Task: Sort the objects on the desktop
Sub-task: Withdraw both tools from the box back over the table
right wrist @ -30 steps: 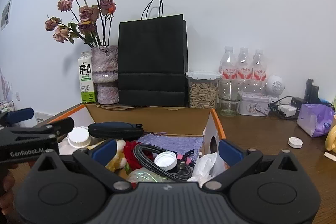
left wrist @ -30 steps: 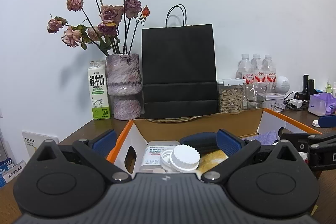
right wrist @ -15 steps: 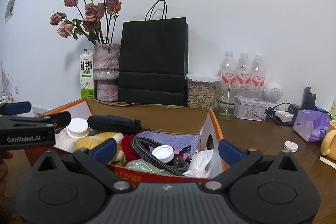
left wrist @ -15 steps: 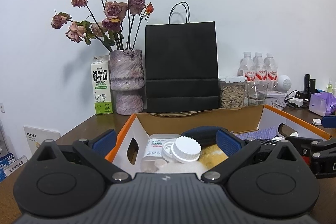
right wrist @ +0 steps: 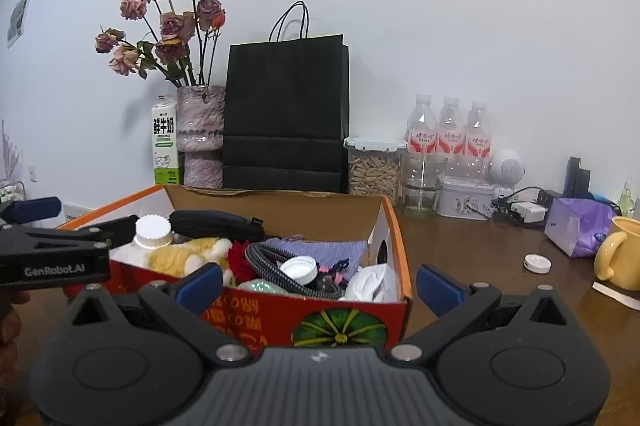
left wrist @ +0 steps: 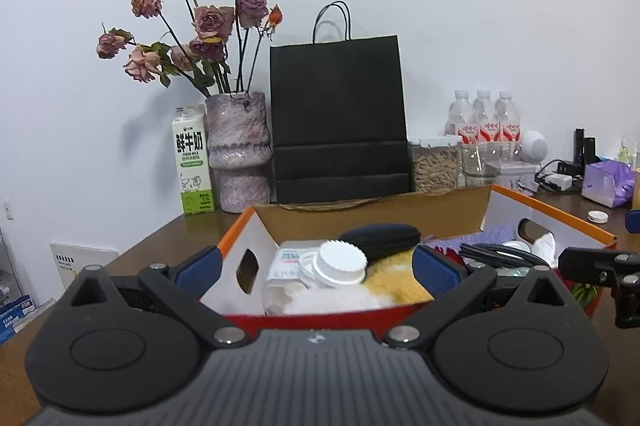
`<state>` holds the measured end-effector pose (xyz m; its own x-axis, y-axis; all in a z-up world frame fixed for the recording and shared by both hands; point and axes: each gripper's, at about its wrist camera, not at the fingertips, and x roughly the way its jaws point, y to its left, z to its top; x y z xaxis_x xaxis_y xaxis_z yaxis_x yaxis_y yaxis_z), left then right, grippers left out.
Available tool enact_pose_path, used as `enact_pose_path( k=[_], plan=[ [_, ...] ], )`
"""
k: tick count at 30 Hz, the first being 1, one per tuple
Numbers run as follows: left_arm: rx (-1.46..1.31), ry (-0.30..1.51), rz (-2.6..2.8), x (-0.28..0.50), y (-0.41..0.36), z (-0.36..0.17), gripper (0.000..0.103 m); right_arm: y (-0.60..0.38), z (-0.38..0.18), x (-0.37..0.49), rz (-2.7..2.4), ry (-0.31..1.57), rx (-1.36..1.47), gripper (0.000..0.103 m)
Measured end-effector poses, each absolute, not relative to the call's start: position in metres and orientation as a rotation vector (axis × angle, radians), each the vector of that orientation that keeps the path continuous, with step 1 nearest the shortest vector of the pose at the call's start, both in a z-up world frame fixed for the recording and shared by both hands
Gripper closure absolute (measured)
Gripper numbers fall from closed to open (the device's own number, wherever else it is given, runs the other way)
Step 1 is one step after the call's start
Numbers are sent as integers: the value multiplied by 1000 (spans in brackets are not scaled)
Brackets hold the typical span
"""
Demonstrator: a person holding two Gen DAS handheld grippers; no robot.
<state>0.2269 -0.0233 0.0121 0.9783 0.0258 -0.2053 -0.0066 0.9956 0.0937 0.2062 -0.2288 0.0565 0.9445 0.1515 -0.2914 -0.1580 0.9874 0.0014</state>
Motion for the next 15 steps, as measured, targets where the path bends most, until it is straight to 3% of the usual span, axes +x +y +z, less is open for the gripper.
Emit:
enact_pose_path(
  k=[15],
  plan=[
    [84, 289, -23, 208, -52, 9, 0, -265, 54, 183, 182, 375, -19, 0]
  ],
)
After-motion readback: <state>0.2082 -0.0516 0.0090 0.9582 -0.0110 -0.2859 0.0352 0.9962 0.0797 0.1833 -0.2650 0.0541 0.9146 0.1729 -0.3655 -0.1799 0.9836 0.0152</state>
